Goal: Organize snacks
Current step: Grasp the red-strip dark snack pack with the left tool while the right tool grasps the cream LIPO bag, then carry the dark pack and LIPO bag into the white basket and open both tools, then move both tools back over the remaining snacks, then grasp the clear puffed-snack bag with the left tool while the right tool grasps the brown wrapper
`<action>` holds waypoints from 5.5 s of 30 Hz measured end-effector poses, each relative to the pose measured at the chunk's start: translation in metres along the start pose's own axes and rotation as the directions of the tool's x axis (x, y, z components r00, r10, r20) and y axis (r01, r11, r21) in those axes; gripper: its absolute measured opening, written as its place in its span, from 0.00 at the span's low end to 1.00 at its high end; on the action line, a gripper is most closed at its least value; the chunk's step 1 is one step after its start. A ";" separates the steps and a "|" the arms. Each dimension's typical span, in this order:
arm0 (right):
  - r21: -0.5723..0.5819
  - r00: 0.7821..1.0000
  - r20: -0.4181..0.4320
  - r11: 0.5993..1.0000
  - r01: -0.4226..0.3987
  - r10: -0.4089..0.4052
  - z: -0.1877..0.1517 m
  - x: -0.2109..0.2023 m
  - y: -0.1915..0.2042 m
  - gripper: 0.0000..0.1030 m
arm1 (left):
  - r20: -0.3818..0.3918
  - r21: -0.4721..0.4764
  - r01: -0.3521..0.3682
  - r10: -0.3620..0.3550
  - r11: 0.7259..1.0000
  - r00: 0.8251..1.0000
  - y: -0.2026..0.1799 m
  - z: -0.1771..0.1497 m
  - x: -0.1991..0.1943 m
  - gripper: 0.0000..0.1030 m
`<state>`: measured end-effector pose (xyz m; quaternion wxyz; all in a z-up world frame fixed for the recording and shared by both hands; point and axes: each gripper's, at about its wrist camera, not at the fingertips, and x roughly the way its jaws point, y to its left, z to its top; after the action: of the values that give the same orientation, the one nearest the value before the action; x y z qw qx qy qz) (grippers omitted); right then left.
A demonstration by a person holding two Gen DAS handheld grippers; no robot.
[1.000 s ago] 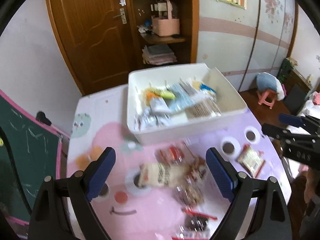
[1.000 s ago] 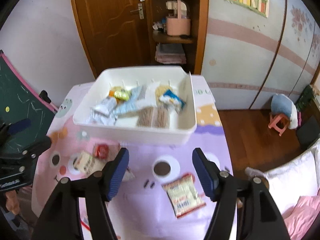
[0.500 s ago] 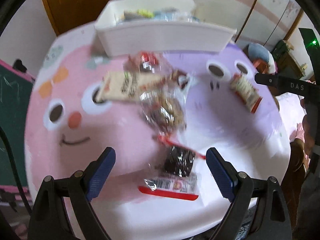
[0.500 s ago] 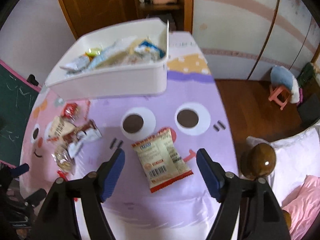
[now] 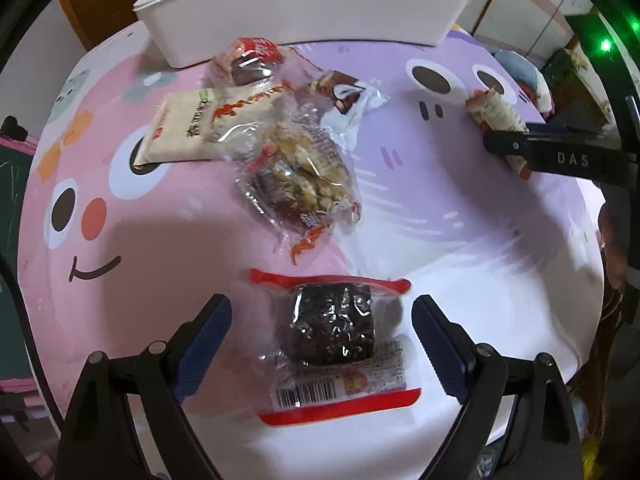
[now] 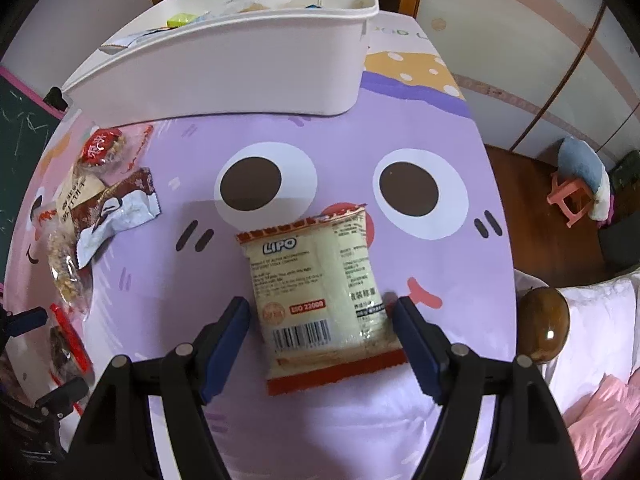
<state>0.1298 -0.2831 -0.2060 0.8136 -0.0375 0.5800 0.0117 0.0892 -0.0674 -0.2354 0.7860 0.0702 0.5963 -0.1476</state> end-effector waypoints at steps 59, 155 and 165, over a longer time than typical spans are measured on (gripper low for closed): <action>-0.072 0.831 0.555 0.997 -0.003 0.042 0.139 -0.255 0.055 0.45 | 0.607 0.005 -0.168 0.131 0.986 0.784 0.026 0.179 -0.269 0.38; 0.117 0.963 0.254 0.985 -0.124 0.091 0.045 -0.116 0.066 0.61 | 0.328 -0.134 0.014 0.031 0.991 0.944 0.040 0.062 -0.114 0.92; 0.272 0.973 0.149 0.939 -0.209 0.174 0.022 -0.050 0.050 0.61 | 0.163 -0.148 0.001 0.023 0.989 0.986 0.029 0.043 -0.025 0.92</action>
<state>0.1310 -0.2307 -0.1536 0.8396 0.1378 0.5254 0.0093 0.1315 -0.0486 -0.2009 0.8362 0.0029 0.5385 -0.1041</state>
